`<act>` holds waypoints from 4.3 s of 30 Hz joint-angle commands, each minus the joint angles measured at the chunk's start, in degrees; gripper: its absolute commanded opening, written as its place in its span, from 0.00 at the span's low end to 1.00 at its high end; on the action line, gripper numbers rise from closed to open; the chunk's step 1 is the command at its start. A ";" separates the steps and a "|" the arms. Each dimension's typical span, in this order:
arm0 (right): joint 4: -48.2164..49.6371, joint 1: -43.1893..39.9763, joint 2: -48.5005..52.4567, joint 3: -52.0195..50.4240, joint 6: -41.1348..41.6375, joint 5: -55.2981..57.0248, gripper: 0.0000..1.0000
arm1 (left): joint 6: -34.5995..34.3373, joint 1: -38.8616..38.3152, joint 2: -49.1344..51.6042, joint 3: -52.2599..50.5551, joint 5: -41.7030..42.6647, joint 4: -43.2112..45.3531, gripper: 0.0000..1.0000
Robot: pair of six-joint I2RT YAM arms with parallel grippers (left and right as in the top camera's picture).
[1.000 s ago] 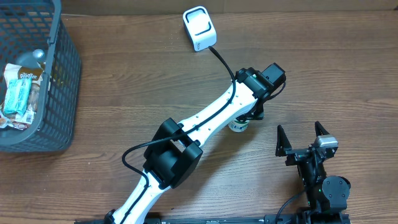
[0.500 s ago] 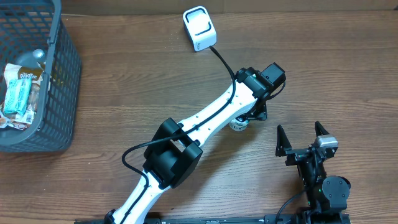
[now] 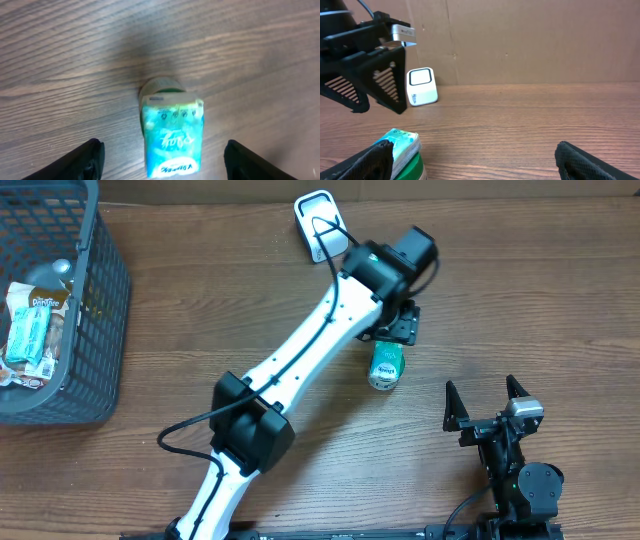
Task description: Scan the item barcode
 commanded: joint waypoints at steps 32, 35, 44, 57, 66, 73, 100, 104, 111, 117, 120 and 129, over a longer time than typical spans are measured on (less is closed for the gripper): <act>0.20 -0.26 -0.48 -0.61 -0.24 0.07 1.00 | 6.86 1.97 -1.16 -11.74 12.02 3.41 0.04; 0.20 -0.26 -0.48 -0.61 -0.24 0.07 1.00 | 8.83 2.73 -1.42 -9.57 13.51 2.14 0.04; 0.20 -0.26 -0.48 -0.61 -0.24 0.07 1.00 | 11.32 5.35 -1.57 -5.70 8.44 -4.15 0.04; 0.20 -0.26 -0.48 -0.61 -0.24 0.07 1.00 | 3.56 1.68 -1.25 -6.14 -10.23 -2.84 0.04; 0.20 -0.26 -0.48 -0.61 -0.24 0.07 1.00 | -0.33 -2.82 -1.22 -6.80 -11.65 -2.99 0.04; 0.20 -0.26 -0.48 -0.61 -0.24 0.07 1.00 | 0.17 -3.91 -1.25 -6.78 -9.90 -4.07 0.04; 0.20 -0.26 -0.48 -0.61 -0.24 0.07 1.00 | -0.11 -1.64 -1.25 -11.91 -3.98 -1.64 0.04; 0.20 -0.26 -0.48 -0.61 -0.24 0.07 1.00 | 3.74 -1.95 -1.25 -11.91 6.01 -1.73 0.04; 0.20 -0.26 -0.48 -0.61 -0.24 0.07 1.00 | 4.04 -2.03 -1.25 -11.91 7.89 -3.13 0.04; 0.20 -0.26 -0.48 -0.61 -0.24 0.07 1.00 | -1.40 -2.03 -1.25 -11.93 -9.29 -6.45 0.04; 0.20 -0.26 -0.48 -0.61 -0.24 0.07 1.00 | -5.90 -2.03 -1.25 -11.98 -19.34 -7.26 0.04; 0.20 -0.26 -0.48 -0.61 -0.24 0.07 1.00 | -10.51 -1.79 -1.25 -16.61 -24.28 -5.81 0.04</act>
